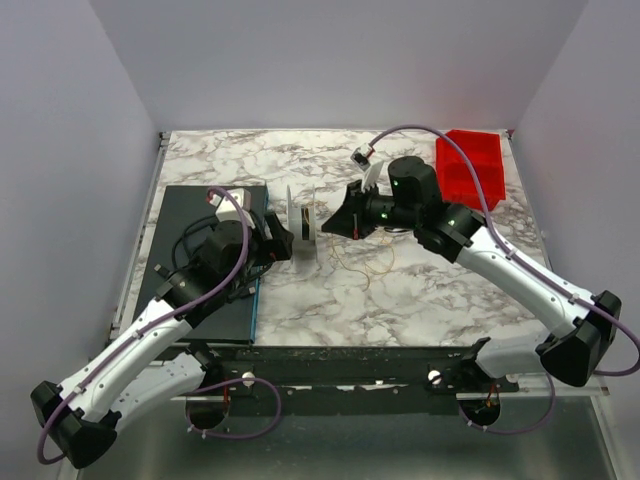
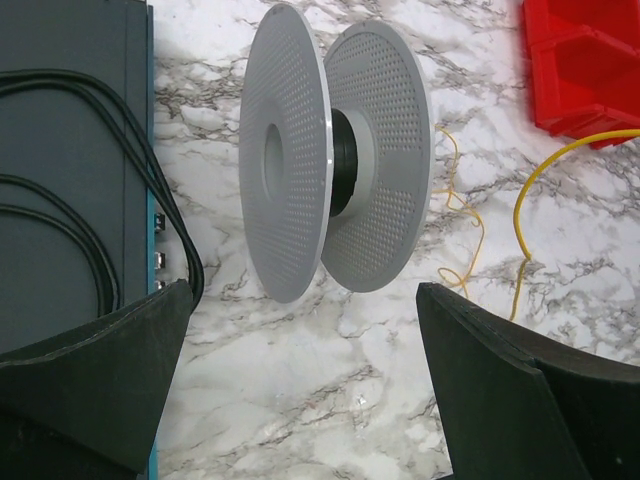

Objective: Wrap the cables

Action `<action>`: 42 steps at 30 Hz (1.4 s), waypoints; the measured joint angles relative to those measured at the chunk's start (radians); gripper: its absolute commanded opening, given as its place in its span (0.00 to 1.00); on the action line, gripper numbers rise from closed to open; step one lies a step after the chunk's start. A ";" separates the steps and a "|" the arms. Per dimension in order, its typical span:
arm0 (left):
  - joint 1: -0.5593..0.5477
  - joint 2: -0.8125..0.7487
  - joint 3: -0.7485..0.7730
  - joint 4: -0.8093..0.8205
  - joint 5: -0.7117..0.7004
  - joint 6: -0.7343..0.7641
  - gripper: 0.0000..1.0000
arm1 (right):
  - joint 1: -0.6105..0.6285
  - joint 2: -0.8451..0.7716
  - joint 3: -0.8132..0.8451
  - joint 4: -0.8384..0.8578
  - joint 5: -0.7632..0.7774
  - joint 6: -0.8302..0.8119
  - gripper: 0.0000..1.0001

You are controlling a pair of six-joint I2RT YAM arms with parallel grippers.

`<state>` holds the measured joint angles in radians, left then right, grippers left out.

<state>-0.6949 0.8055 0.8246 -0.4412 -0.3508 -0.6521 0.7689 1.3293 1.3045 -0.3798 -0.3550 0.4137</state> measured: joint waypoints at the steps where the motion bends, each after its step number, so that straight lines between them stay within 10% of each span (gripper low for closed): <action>1: 0.000 0.000 -0.011 0.010 0.002 -0.005 0.99 | 0.000 0.004 0.000 0.014 -0.010 0.011 0.01; 42: -0.029 0.130 -0.250 0.383 0.011 -0.031 0.97 | -0.089 0.291 -0.117 0.599 -0.241 0.480 0.01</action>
<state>-0.7242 0.9352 0.5747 -0.0586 -0.3401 -0.6834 0.6804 1.6207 1.1870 0.2192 -0.5961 0.8940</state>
